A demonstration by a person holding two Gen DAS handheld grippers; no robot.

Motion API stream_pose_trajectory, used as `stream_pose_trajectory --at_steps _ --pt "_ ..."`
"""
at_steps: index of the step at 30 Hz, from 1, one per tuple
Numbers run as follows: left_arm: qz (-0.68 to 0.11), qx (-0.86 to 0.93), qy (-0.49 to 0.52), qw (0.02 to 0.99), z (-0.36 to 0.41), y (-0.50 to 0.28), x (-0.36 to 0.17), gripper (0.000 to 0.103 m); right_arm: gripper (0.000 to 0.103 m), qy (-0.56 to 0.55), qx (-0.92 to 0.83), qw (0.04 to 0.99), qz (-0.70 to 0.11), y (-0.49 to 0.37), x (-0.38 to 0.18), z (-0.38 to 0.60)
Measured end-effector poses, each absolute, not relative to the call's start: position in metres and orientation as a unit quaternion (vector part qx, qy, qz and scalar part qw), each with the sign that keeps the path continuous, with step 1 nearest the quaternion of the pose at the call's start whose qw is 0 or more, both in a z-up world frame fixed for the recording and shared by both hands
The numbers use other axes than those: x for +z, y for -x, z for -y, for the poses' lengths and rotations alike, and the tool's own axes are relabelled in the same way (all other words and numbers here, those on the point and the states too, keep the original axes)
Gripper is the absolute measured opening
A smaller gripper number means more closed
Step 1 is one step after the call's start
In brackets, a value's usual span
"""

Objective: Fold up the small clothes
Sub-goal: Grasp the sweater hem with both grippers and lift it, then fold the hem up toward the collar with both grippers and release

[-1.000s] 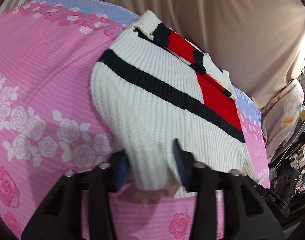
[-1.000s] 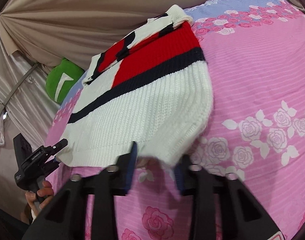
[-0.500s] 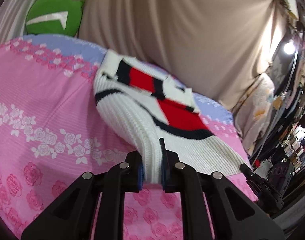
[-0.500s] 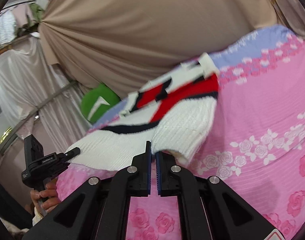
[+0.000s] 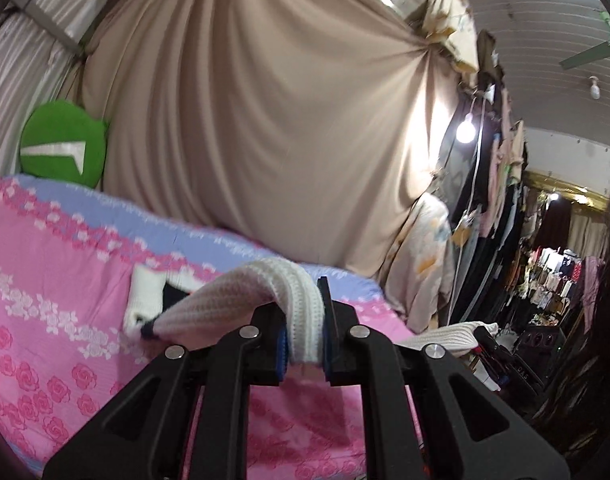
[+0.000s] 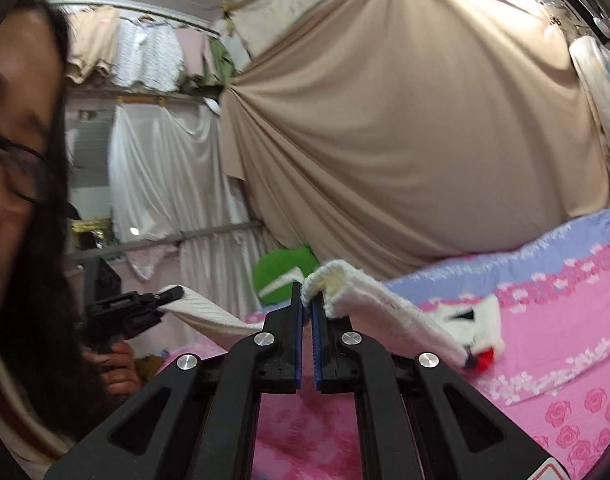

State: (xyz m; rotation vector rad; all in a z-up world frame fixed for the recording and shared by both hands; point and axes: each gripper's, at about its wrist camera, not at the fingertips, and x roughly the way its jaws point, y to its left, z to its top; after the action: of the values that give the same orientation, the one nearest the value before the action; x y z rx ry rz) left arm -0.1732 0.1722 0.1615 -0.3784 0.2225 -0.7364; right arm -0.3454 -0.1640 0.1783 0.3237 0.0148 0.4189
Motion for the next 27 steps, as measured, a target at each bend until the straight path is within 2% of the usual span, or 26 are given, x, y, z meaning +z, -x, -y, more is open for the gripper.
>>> stream_pose_trajectory --at_steps 4,7,11,16,20,27 --pt "-0.099 -0.345 0.175 0.917 -0.165 0.151 0.170 0.012 0.004 -0.166 0.219 0.962 0.005 0.324 0.194 0.174" --pt "-0.133 -0.320 0.166 0.923 -0.147 0.098 0.167 0.012 0.004 -0.189 0.205 0.960 -0.025 0.267 0.192 0.192" --pt "-0.219 -0.273 0.152 0.924 -0.118 -0.008 0.140 0.012 0.004 -0.242 0.163 0.951 -0.101 0.167 0.164 0.224" --pt "-0.332 -0.195 0.127 0.914 -0.085 -0.122 0.073 0.012 0.004 -0.308 0.111 0.923 -0.202 0.065 0.108 0.252" --pt "-0.368 -0.165 0.118 0.908 -0.076 -0.159 0.036 0.012 0.004 -0.330 0.082 0.904 -0.257 0.019 0.071 0.264" --pt "-0.400 -0.157 0.108 0.897 -0.070 -0.181 -0.002 0.014 0.004 -0.339 0.053 0.888 -0.308 -0.008 0.031 0.274"
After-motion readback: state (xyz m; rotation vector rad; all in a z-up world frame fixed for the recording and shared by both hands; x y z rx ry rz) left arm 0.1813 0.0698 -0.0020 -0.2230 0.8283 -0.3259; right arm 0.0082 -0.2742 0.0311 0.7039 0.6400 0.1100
